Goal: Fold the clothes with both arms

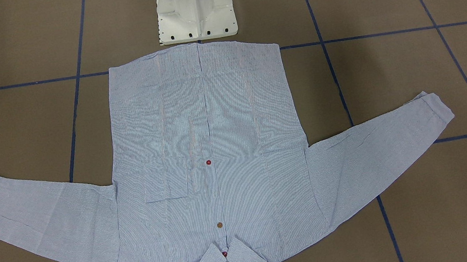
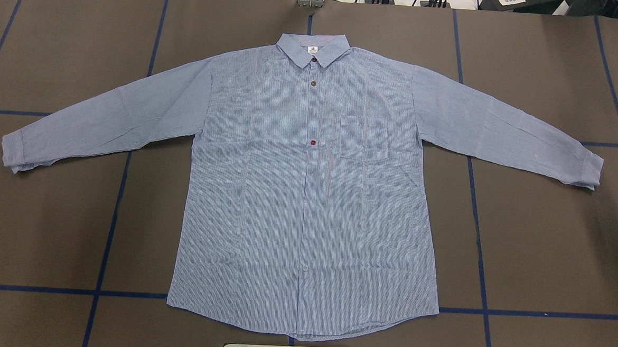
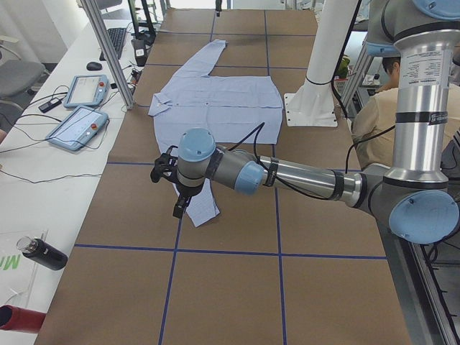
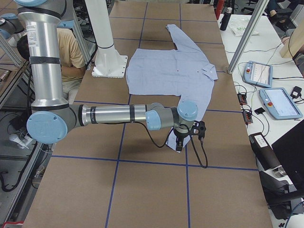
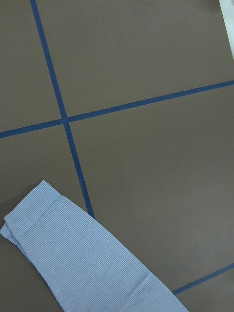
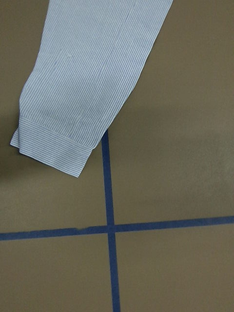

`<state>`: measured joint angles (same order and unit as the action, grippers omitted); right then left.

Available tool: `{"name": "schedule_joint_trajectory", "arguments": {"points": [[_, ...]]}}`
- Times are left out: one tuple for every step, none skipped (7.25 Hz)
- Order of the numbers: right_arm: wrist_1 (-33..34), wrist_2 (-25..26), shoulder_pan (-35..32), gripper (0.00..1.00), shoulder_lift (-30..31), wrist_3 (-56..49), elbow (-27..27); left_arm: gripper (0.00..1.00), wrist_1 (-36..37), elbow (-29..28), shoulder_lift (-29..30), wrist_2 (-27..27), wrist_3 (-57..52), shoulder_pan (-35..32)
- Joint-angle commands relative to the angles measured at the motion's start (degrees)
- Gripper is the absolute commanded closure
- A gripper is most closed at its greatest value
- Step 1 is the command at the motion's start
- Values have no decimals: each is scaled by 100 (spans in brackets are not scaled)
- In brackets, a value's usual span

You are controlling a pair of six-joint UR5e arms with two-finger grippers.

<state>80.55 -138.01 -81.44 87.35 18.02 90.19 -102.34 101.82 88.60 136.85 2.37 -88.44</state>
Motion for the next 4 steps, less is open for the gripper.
{"name": "schedule_joint_trajectory", "arguments": {"points": [[-941,10,434,0,-95,43,-421,1,-14,13,-1,8,-9,11],[-1171,45,583,0,-391,44,-972,1,-75,22,8,-1,26,11],[-1426,46,611,0,-655,52,-1543,1,-84,22,8,-1,18,11],[-1533,37,629,2,-823,418,-1809,1,-111,-30,34,17,0,20]]}}
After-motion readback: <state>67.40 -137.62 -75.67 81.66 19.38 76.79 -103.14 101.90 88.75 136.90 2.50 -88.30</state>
